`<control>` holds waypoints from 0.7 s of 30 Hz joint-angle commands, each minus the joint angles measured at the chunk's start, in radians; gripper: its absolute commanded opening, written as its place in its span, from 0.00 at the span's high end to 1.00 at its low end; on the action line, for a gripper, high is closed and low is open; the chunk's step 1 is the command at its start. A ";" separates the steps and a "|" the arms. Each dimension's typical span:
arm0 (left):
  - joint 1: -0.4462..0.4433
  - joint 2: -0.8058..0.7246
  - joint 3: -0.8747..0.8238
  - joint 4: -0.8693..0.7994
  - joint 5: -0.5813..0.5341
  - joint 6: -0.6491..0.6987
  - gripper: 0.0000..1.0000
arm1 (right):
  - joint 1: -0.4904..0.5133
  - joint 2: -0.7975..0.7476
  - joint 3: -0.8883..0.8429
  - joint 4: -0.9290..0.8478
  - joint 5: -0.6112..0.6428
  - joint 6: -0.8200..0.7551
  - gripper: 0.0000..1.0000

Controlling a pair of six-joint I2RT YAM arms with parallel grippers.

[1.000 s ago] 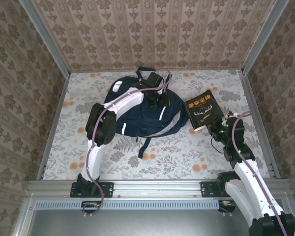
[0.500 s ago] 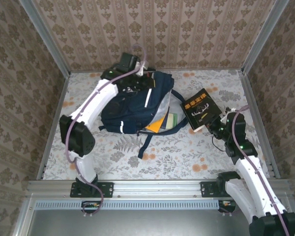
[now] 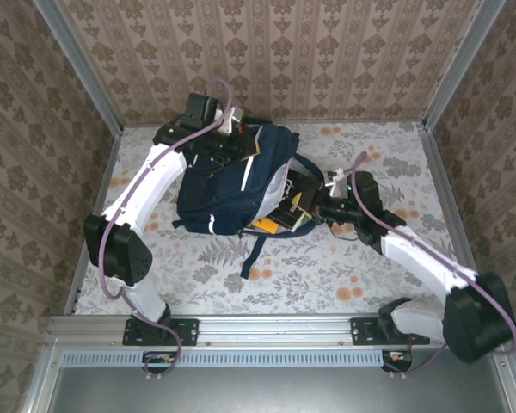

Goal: Pack the student bag

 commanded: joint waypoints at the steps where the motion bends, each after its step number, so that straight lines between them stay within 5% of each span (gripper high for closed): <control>1: 0.001 -0.125 0.017 0.116 0.116 -0.040 1.00 | 0.037 0.128 0.098 0.176 0.056 0.026 1.00; 7: 0.037 -0.164 -0.048 0.151 0.145 -0.064 1.00 | 0.132 0.493 0.354 0.247 0.086 0.056 0.91; 10: 0.055 -0.179 -0.088 0.167 0.146 -0.070 1.00 | 0.162 0.604 0.462 0.196 0.122 0.045 0.57; 14: 0.091 -0.188 -0.150 0.204 0.146 -0.092 1.00 | 0.143 0.539 0.432 0.021 0.271 -0.038 0.34; 21: 0.101 -0.137 -0.191 0.274 0.149 -0.118 1.00 | 0.062 0.265 0.295 -0.243 0.287 -0.203 0.23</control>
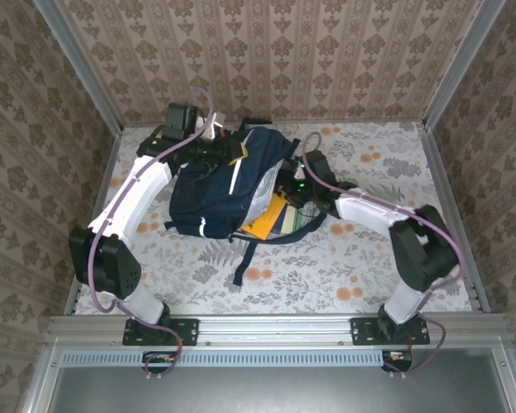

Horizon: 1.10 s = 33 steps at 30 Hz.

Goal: Pack the student bag

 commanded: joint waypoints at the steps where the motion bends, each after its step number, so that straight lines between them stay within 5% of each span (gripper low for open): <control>1: 0.008 -0.012 0.005 0.155 0.053 -0.039 1.00 | -0.032 -0.172 -0.040 -0.186 0.052 -0.117 0.24; 11: -0.061 0.109 -0.020 0.265 0.029 -0.081 1.00 | -0.041 -0.448 0.166 -0.694 0.157 -0.077 0.66; 18: -0.127 0.188 -0.049 0.354 0.028 -0.134 1.00 | 0.001 -0.307 0.306 -0.823 0.145 0.069 0.63; 33: -0.145 0.226 -0.086 0.429 0.036 -0.179 1.00 | 0.004 -0.059 0.295 -0.705 0.146 0.175 0.61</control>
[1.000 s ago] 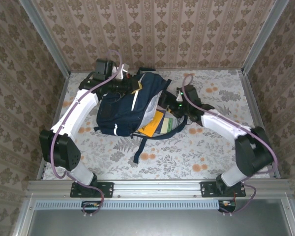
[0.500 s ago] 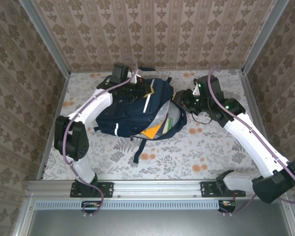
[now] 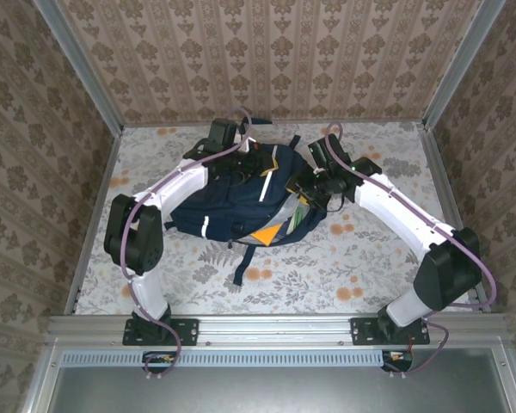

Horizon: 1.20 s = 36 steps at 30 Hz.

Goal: Pack the student bag

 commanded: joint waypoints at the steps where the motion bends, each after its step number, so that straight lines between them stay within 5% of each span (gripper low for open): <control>1: -0.007 -0.015 -0.002 0.077 0.032 -0.015 1.00 | -0.005 0.043 -0.010 0.035 0.021 0.050 0.61; 8: -0.008 -0.021 -0.005 0.079 0.036 -0.016 1.00 | -0.008 0.117 -0.008 0.094 0.018 0.071 0.64; 16: 0.015 -0.025 0.001 0.075 0.037 -0.021 1.00 | -0.006 0.091 -0.024 0.119 0.014 0.037 0.99; 26: 0.147 -0.047 0.008 0.126 0.055 -0.116 1.00 | -0.004 -0.191 -0.345 0.490 -0.099 -0.119 1.00; 36: 0.184 -0.083 0.008 0.156 0.062 -0.176 1.00 | 0.002 -0.262 -0.545 0.664 -0.056 -0.404 1.00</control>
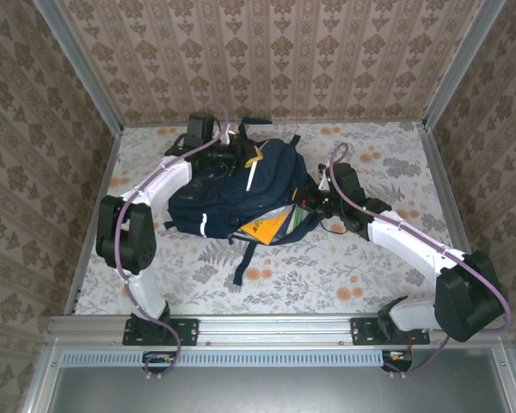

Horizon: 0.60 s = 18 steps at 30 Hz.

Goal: Pack the student bag

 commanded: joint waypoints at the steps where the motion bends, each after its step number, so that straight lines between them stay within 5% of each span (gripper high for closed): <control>1: 0.051 -0.061 0.020 0.115 -0.068 -0.028 1.00 | 0.013 -0.038 -0.059 0.058 -0.032 -0.151 1.00; 11: 0.089 -0.071 0.000 0.097 -0.078 -0.015 1.00 | 0.013 -0.290 -0.126 0.037 0.029 -0.296 1.00; 18: 0.087 -0.074 0.051 0.095 -0.062 -0.036 1.00 | 0.007 -0.338 -0.250 0.277 0.107 -0.333 1.00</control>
